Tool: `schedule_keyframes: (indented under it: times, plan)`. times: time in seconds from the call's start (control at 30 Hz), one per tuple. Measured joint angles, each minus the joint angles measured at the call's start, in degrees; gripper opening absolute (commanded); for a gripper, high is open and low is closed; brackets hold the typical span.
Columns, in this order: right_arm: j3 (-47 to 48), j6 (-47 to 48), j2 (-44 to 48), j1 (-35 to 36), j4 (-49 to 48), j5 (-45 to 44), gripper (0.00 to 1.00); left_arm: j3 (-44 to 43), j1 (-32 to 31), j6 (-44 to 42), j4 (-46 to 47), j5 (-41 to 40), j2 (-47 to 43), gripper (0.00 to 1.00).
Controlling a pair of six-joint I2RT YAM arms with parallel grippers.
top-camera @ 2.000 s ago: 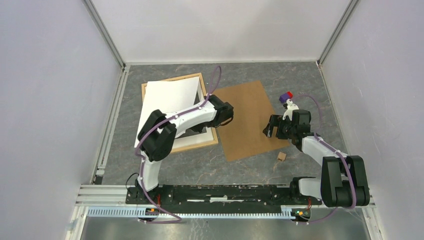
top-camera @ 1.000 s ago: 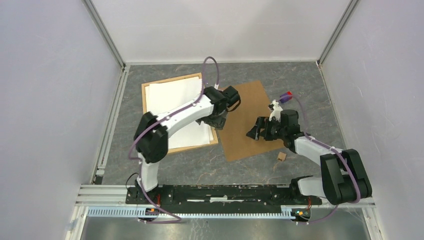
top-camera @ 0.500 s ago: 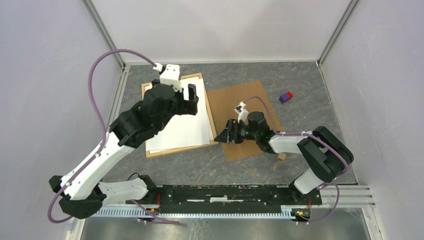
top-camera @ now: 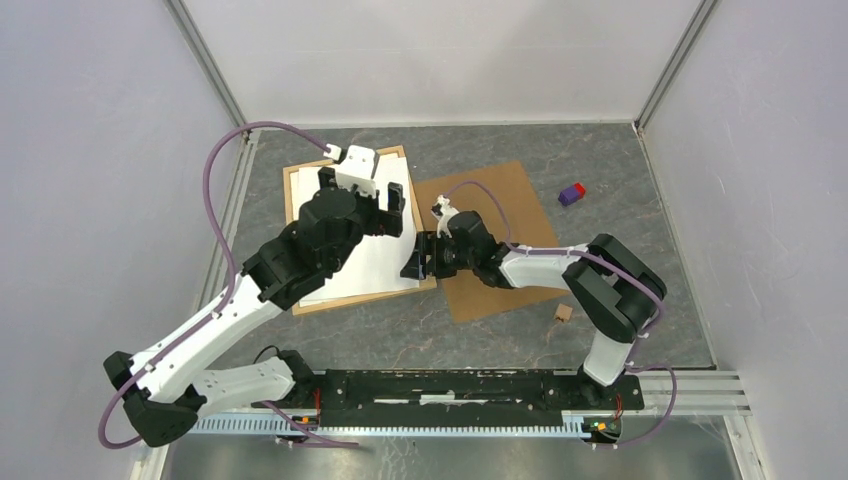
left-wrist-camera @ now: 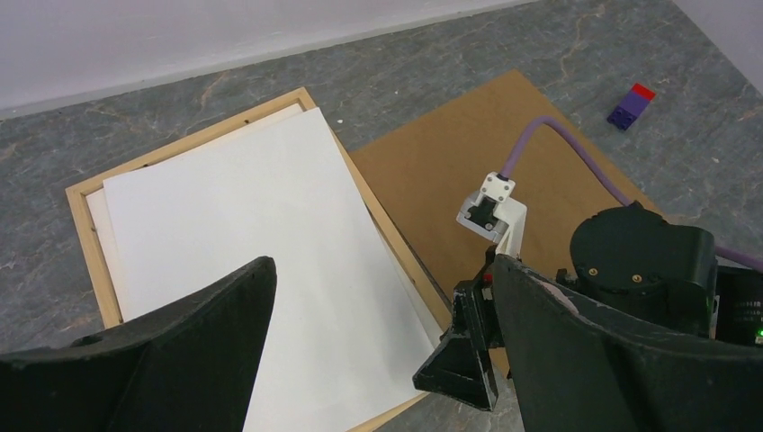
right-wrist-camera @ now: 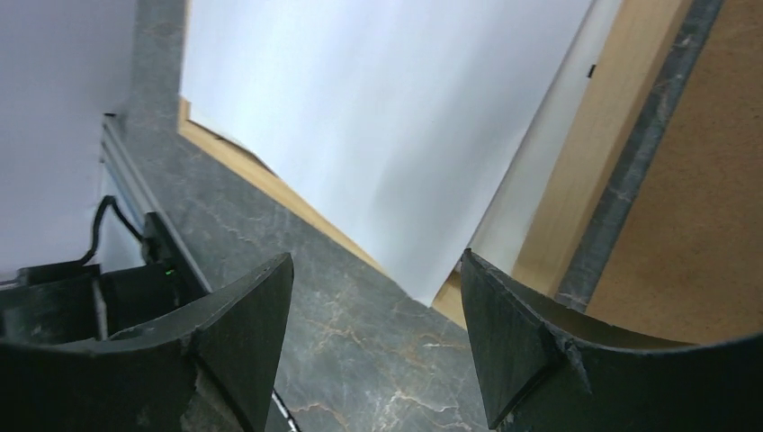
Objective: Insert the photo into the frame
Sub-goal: Turn over the photo from the photo frame.
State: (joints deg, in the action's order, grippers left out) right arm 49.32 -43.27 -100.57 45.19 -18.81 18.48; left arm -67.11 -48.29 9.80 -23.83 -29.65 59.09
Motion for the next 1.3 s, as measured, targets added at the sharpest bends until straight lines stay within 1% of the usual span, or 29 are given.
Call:
schedule_keyframes:
  times: [0.13, 0.23, 0.37, 0.57, 0.77, 0.97, 1.03, 1.13, 1.3]
  plan:
    - [3.1, 1.4, -2.5, 0.6, 4.8, -2.4, 0.71, 3.7, 0.0, -0.7, 1.5, -0.2, -3.4, 0.95]
    - [5.8, 1.8, -4.6, 1.2, 8.5, -3.5, 0.68, 4.9, 0.0, -1.4, 2.9, -0.3, -6.3, 0.95]
    - [10.3, 2.2, -6.6, 2.5, 13.2, -5.2, 0.68, 5.7, 0.2, -1.8, 5.0, -0.3, -9.6, 0.95]
    - [11.2, 0.4, -7.3, 3.1, 13.7, -5.2, 0.66, 6.9, 0.7, -1.9, 6.9, -0.5, -12.0, 0.95]
    - [7.8, -6.0, -7.3, 2.3, 6.4, -3.2, 0.61, 8.0, 1.0, -1.9, 7.8, -0.4, -13.4, 0.95]
    - [5.0, -16.2, -8.6, 1.6, -5.6, -0.9, 0.58, 8.3, 1.8, -1.9, 8.2, -0.2, -14.2, 0.95]
    - [4.9, -19.3, -9.7, 1.5, -9.2, -0.6, 0.54, 8.4, 2.2, -1.9, 8.2, 0.1, -14.3, 0.95]
    - [4.8, -23.2, -11.2, 1.4, -13.5, -0.4, 0.54, 8.5, 2.6, -1.9, 8.2, 0.4, -14.4, 0.94]
    - [2.8, -27.5, -12.0, 1.5, -16.9, -0.9, 0.55, 8.5, 3.1, -1.9, 8.2, 1.5, -14.4, 0.94]
